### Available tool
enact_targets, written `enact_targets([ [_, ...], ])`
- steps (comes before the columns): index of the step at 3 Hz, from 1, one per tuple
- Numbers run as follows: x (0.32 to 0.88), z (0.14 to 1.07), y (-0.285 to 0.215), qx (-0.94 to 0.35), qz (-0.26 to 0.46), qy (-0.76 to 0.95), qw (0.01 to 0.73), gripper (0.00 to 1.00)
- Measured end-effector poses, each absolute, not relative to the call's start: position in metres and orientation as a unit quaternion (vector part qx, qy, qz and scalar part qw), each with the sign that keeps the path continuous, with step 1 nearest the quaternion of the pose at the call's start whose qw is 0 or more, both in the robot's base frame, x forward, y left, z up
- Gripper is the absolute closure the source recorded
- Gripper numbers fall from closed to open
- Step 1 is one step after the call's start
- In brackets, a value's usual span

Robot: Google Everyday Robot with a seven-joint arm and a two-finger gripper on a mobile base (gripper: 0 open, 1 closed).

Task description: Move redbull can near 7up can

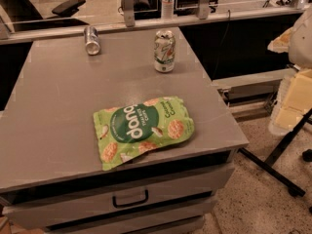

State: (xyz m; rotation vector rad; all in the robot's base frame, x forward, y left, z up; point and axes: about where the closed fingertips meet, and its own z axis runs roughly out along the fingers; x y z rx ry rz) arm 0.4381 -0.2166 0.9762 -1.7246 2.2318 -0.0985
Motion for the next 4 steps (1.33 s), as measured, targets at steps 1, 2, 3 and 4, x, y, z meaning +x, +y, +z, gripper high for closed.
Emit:
enact_targets([
  [1,0.438,0.976,-0.217,-0.603,-0.035,0.781,0.159,0.0],
  [2,0.437,0.974,-0.206,-0.588,-0.019,0.787,0.184,0.0],
  [3,0.432,0.958,-0.19,-0.554,0.027,0.798,0.235,0.0],
  [4,0.431,0.939,-0.173,-0.522,0.077,0.793,0.305,0.0],
])
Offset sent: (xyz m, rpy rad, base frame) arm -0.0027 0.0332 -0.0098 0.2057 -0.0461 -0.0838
